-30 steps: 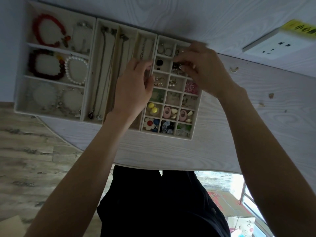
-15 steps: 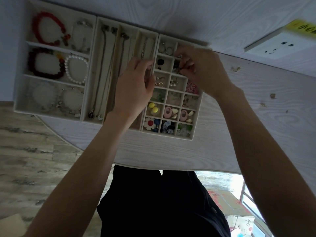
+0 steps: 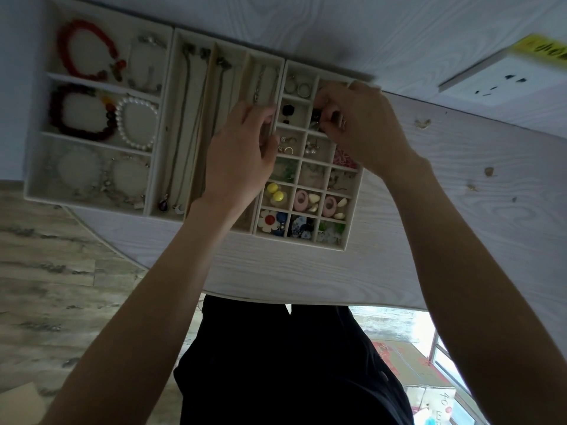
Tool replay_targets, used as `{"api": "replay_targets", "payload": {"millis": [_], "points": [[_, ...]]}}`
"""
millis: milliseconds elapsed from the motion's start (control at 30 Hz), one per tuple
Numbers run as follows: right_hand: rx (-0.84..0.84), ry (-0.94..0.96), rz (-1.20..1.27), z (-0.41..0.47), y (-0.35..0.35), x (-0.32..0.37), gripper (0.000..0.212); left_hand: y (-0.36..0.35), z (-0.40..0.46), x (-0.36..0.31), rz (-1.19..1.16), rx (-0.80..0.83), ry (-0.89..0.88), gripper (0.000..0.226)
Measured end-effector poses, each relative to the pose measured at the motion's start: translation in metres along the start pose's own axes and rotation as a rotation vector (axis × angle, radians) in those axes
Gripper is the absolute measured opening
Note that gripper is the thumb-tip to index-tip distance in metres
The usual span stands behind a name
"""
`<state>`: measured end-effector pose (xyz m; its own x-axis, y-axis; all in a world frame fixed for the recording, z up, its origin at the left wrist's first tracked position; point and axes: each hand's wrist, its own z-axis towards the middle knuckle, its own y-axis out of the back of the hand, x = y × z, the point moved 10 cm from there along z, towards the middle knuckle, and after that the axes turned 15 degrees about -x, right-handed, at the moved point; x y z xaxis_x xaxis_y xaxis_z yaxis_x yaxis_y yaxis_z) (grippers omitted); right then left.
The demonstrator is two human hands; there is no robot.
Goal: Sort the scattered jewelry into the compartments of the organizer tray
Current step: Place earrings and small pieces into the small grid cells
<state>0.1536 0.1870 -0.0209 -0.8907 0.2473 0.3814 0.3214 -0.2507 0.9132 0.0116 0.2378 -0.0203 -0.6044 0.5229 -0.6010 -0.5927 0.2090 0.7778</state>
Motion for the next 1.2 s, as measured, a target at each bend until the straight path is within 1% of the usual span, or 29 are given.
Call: {"api": "replay_targets", "payload": {"millis": [167,300,367,433,467,533,600,667,767,967,1033,1100,1200], "points": [[-0.006,-0.023,-0.001,-0.001,0.004,-0.001,0.022,-0.001,-0.001,0.000,0.001,0.010,0.004,0.033],[-0.141,-0.104,0.103,-0.008,0.025,-0.007,0.020,0.001,-0.002,0.000,-0.010,0.005,0.015,0.034],[-0.202,-0.179,0.125,-0.019,0.036,-0.014,0.018,0.005,-0.005,-0.003,0.000,-0.034,0.004,0.035],[-0.295,-0.260,0.146,-0.036,0.051,-0.020,0.016,0.008,-0.008,-0.018,0.035,-0.067,-0.074,0.034],[-0.354,-0.307,0.158,-0.048,0.061,-0.024,0.015,0.006,-0.011,-0.030,0.045,-0.066,-0.140,0.033],[-0.458,-0.407,0.168,-0.076,0.079,-0.034,0.012,-0.006,-0.019,-0.054,0.059,-0.015,-0.265,0.036],[-0.514,-0.508,0.130,-0.107,0.092,-0.051,0.010,-0.025,-0.026,-0.074,0.067,0.090,-0.322,0.045],[-0.508,-0.590,0.066,-0.132,0.096,-0.070,0.012,-0.041,-0.030,-0.086,0.092,0.167,-0.327,0.055],[-0.484,-0.634,-0.021,-0.141,0.092,-0.097,0.017,-0.052,-0.027,-0.093,0.149,0.184,-0.336,0.062],[-0.391,-0.611,-0.060,-0.095,0.077,-0.136,0.031,-0.062,-0.026,-0.100,0.224,0.215,-0.358,0.062],[-0.346,-0.574,-0.073,-0.080,0.068,-0.138,0.027,-0.060,-0.027,-0.102,0.219,0.201,-0.367,0.058],[-0.341,-0.534,-0.056,-0.073,0.062,-0.135,0.019,-0.059,-0.028,-0.105,0.217,0.187,-0.381,0.051],[-0.319,-0.538,-0.023,-0.077,0.058,-0.135,0.015,-0.061,-0.032,-0.111,0.208,0.176,-0.399,0.045]]}}
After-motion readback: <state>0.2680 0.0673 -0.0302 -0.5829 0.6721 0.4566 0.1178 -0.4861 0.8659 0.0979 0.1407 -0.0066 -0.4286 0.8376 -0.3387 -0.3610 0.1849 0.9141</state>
